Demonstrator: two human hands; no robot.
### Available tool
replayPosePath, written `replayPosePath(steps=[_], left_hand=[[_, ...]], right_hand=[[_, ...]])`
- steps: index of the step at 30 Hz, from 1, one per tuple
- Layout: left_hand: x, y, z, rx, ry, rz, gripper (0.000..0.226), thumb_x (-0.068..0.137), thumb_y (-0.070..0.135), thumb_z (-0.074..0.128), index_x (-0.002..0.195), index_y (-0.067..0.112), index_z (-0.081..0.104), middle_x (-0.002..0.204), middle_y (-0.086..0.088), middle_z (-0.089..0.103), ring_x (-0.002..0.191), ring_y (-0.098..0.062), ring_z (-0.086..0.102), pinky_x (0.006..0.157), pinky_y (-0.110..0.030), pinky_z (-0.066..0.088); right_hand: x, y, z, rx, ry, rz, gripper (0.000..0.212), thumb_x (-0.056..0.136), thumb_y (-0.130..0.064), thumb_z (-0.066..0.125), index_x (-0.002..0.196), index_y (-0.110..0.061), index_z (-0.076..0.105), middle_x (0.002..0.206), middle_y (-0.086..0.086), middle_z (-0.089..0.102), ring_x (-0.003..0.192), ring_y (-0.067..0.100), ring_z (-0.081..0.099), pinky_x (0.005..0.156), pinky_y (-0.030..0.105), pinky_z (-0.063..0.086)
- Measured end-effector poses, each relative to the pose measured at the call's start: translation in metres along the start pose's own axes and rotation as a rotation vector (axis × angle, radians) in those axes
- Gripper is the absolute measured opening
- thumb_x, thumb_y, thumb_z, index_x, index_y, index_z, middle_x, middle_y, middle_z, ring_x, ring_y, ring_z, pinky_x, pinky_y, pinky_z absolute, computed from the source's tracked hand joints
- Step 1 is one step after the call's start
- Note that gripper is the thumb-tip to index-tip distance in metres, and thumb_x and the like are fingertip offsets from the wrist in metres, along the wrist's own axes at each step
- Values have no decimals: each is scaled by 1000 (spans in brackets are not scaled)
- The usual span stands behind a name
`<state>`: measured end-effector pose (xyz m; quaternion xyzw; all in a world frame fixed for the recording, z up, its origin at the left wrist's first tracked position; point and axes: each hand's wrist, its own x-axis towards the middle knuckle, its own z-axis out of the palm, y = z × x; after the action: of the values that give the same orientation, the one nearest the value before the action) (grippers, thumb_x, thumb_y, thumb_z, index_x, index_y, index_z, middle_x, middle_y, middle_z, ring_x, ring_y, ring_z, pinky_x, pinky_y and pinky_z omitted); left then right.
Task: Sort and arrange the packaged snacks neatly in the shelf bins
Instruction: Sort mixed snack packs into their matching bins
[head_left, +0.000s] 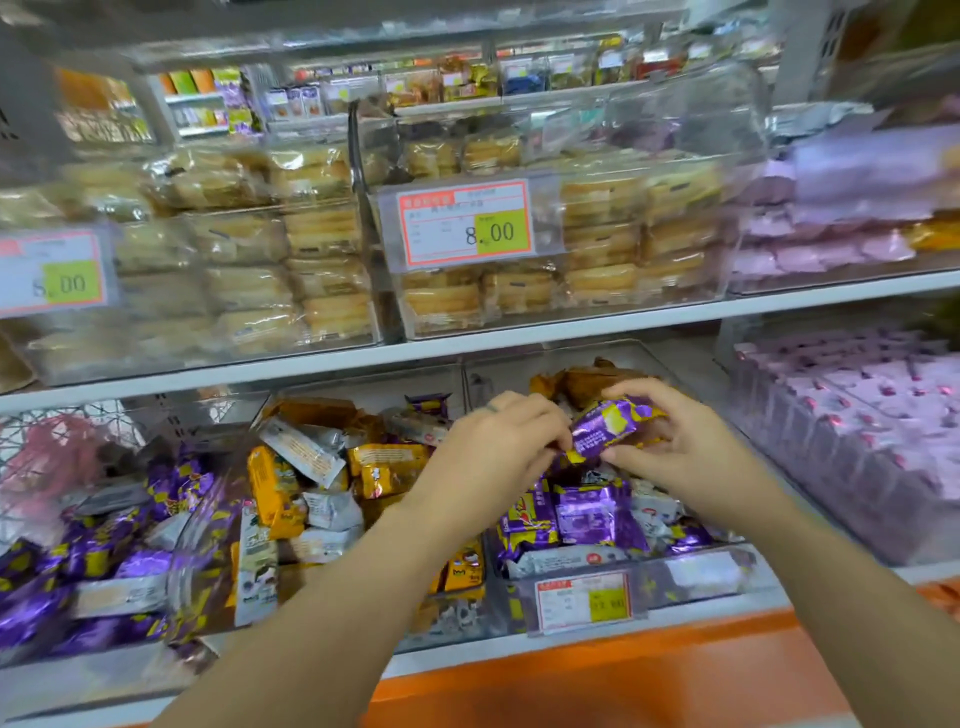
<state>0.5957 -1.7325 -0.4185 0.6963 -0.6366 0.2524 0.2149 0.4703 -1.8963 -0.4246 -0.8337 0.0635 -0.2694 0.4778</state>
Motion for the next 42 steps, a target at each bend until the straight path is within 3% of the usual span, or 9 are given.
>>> replayPosePath(steps=[4,7,12,15,20,25,30,37,42], left_hand=[[13,12,20,-134,24,-99,26,85,12,66,104,24,53,114,8,50,95,-15,57,72,-35,52],[17,19,37,-215,15,-147,22,84,9,68,102,14,58,110,0,51,95,-12,54,78,-32,48],[11,24,54,-273,-261,-229,26,88,36,63,107,17,62,115,4,50,104,-15,54,92,-38,45],[8,23,47,-107,-437,-204,50,86,59,50,126,29,57,134,11,44,127,-15,38,113,-40,23],[8,21,44,79,-672,-175,58,89,60,45,143,42,32,155,19,16,145,-13,3,116,-55,-2],[14,20,47,-249,-408,-376,46,89,53,52,134,43,46,143,16,39,135,-10,30,115,-45,19],[36,17,64,-161,-339,-500,47,92,47,52,137,37,43,131,5,54,123,-18,48,105,-45,35],[69,24,80,-123,-518,-628,49,94,52,45,140,45,34,128,2,58,128,-21,44,111,-49,15],[62,29,76,-240,-293,-631,38,93,41,54,131,45,49,134,2,44,130,-16,37,114,-58,0]], right_hand=[[-6,23,-27,-341,196,84,37,62,-21,86,84,-28,58,88,-4,53,76,17,57,72,26,44],[-16,30,-31,-630,263,125,36,64,-30,85,91,-17,65,86,-4,55,85,23,56,68,28,36],[-30,31,-25,-977,-120,23,50,70,-74,56,104,-39,67,103,-15,64,107,10,52,83,30,29],[-29,28,-38,-916,-127,0,57,68,-82,46,100,-40,69,101,-18,66,102,7,55,82,29,29],[-24,28,-56,-1061,26,162,36,83,-55,59,116,-40,60,126,-17,58,126,16,38,104,34,17],[-20,39,-48,-1170,-203,246,51,89,-37,54,137,-36,36,145,-14,36,142,21,15,113,56,3],[-15,46,-48,-1149,-178,202,48,91,-29,53,136,-38,38,139,-10,45,130,18,38,114,49,11],[-16,48,-56,-996,69,1,29,88,-22,56,114,-32,63,104,-2,69,102,21,60,109,37,25],[-15,46,-54,-997,315,-114,22,59,-11,82,76,-20,73,60,0,68,53,26,63,65,35,48]])
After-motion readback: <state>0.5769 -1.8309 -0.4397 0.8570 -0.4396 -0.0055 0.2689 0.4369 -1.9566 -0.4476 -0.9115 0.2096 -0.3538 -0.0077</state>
